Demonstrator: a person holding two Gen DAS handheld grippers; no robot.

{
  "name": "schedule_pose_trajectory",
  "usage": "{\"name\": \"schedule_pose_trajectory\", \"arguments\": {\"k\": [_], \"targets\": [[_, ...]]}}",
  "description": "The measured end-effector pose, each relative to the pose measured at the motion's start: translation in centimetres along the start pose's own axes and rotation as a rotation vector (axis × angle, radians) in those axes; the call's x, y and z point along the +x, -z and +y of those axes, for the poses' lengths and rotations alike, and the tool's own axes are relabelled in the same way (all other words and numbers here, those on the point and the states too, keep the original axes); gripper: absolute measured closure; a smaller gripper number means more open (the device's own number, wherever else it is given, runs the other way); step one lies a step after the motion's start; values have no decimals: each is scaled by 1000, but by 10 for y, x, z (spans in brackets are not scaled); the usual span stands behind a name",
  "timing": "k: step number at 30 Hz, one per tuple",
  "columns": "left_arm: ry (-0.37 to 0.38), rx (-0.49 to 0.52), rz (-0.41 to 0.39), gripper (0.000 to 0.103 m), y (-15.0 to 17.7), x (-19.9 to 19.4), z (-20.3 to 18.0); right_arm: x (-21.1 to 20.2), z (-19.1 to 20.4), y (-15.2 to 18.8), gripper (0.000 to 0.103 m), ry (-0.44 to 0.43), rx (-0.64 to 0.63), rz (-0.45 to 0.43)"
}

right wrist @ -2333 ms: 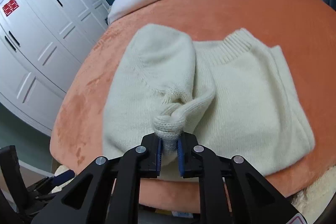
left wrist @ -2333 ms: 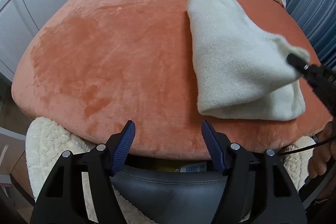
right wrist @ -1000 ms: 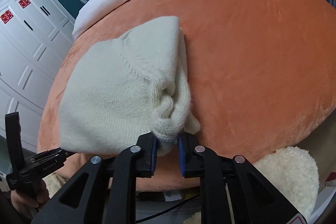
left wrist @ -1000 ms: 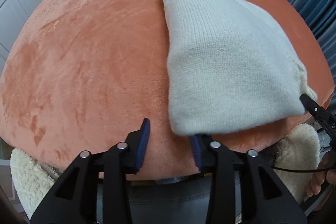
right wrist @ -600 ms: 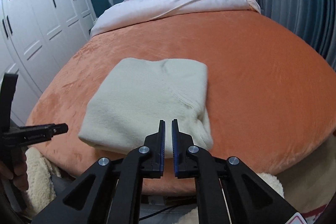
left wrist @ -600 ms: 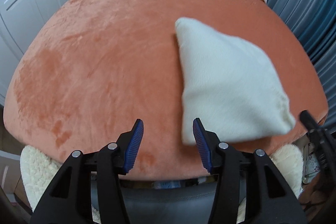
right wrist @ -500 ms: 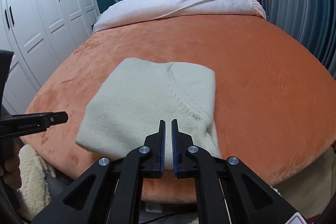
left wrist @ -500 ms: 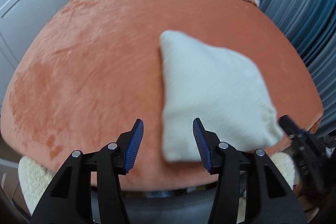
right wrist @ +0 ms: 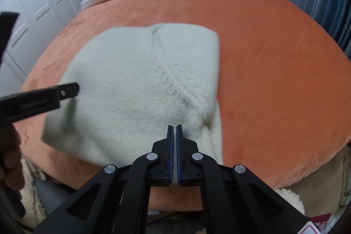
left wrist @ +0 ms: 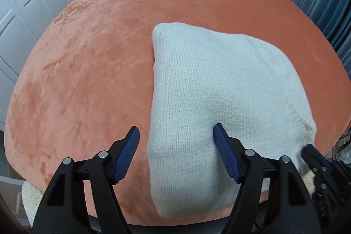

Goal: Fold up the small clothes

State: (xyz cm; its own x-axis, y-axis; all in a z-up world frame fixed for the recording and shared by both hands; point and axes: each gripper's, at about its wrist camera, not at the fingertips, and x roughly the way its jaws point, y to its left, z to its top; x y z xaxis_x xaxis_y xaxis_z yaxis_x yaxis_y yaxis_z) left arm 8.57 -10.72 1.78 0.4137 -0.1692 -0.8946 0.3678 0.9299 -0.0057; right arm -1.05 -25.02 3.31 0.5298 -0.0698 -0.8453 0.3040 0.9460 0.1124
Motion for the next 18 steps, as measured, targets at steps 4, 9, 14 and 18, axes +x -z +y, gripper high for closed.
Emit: {"name": "schedule_pose_trajectory", "arguments": {"k": [4, 9, 14, 18], "targets": [[1, -9, -1, 35, 3, 0, -2, -7, -7, 11, 103, -8, 45, 13], [-2, -1, 1, 35, 3, -4, -2, 29, -12, 16, 103, 19, 53, 104], [92, -87, -3, 37, 10, -25, 22, -9, -14, 9, 96, -1, 101, 21], [99, -165, -17, 37, 23, -37, 48, -29, -30, 22, 67, -1, 152, -26]]}}
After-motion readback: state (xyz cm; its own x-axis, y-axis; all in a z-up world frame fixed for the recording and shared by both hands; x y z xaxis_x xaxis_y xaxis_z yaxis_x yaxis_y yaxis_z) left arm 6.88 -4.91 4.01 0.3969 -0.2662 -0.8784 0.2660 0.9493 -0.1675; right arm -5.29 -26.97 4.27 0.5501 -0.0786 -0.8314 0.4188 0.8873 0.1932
